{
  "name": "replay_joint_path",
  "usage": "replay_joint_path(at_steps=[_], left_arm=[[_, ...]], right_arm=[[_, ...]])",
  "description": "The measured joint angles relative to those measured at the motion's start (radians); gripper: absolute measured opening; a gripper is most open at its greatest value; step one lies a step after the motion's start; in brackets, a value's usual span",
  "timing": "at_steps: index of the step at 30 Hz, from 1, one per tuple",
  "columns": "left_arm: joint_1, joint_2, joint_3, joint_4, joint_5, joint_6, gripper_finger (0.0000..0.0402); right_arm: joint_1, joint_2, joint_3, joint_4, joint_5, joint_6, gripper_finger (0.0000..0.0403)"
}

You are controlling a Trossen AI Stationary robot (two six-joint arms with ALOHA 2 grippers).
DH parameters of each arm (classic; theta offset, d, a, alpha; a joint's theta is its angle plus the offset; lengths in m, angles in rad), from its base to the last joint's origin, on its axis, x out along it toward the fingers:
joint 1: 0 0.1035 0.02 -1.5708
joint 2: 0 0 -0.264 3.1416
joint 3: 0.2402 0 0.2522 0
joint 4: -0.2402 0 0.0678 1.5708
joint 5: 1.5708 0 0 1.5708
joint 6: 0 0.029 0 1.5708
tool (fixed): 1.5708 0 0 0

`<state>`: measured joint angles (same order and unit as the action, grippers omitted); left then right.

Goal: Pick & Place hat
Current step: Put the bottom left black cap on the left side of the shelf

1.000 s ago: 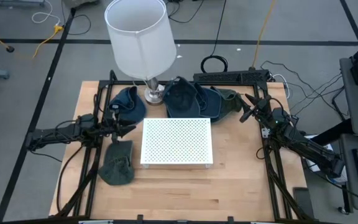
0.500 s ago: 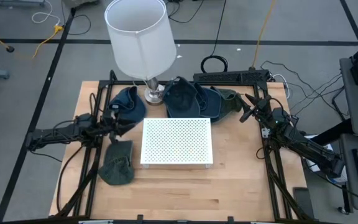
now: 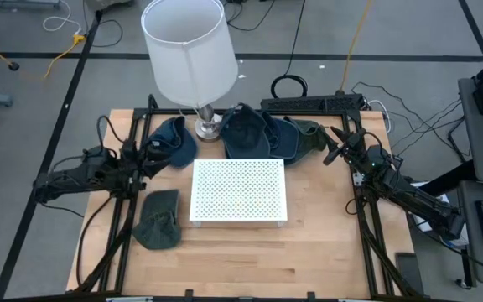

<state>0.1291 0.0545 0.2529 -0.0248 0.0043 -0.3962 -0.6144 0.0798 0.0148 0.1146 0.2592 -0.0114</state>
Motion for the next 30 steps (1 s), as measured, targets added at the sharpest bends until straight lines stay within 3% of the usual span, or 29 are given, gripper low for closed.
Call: replay_joint_path(at_steps=[9,15,18,22,30], left_arm=[[0.000,0.238,0.287,-0.315,-0.058,-0.074,0.0152],[0.000,0.386,0.416,-0.401,-0.058,-0.150,0.0152],[0.000,0.427,0.453,-0.408,-0.058,-0.161,0.0152],[0.000,0.449,0.479,-0.391,-0.058,-0.160,0.0152],[0.000,0.450,0.484,-0.391,-0.058,-0.163,0.0152]], right_arm=[[0.000,0.000,0.000,0.016,-0.002,0.000,0.0160],[0.001,-0.001,0.000,0.064,-0.051,0.032,0.0160],[0.001,-0.001,0.000,0.154,-0.166,0.032,0.0160],[0.001,-0.001,0.014,0.254,-0.212,0.088,0.0160],[0.001,0.079,0.253,0.079,-0.212,0.182,0.0160]])
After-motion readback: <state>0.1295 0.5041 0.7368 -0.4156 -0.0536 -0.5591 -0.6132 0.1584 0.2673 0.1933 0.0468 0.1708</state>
